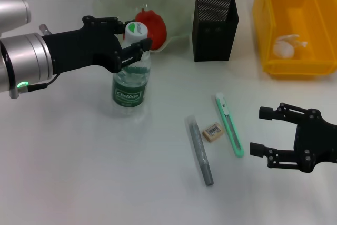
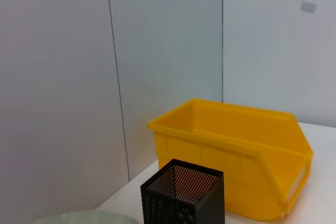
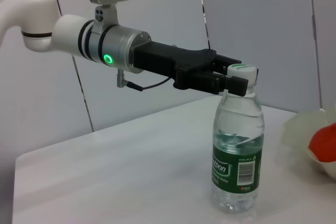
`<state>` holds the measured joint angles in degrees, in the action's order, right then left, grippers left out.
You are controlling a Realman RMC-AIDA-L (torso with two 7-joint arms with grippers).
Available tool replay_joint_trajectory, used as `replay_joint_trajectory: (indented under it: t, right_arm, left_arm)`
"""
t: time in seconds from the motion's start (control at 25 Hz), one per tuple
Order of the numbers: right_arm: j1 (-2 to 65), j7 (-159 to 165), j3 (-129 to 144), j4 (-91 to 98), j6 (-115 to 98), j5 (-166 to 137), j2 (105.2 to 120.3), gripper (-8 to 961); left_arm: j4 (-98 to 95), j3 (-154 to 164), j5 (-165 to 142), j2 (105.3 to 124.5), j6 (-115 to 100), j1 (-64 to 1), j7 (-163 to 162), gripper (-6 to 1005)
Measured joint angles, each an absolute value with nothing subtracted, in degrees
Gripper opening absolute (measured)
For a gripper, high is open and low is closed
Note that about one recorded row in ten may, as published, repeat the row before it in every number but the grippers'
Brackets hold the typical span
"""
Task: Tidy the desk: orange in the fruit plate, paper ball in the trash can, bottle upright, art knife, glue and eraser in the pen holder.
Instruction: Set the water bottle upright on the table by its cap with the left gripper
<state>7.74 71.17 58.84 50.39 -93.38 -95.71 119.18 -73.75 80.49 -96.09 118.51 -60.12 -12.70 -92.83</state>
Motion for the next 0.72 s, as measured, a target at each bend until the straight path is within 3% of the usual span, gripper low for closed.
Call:
replay_joint_trajectory:
  t: [0.72]
  right_arm:
    - [8.1, 71.9, 57.5, 50.8, -94.5, -95.7, 119.18, 836]
  left_arm:
    - [-69.5, 78.8, -93.1, 118.72, -56.7, -13.0, -92.2, 572]
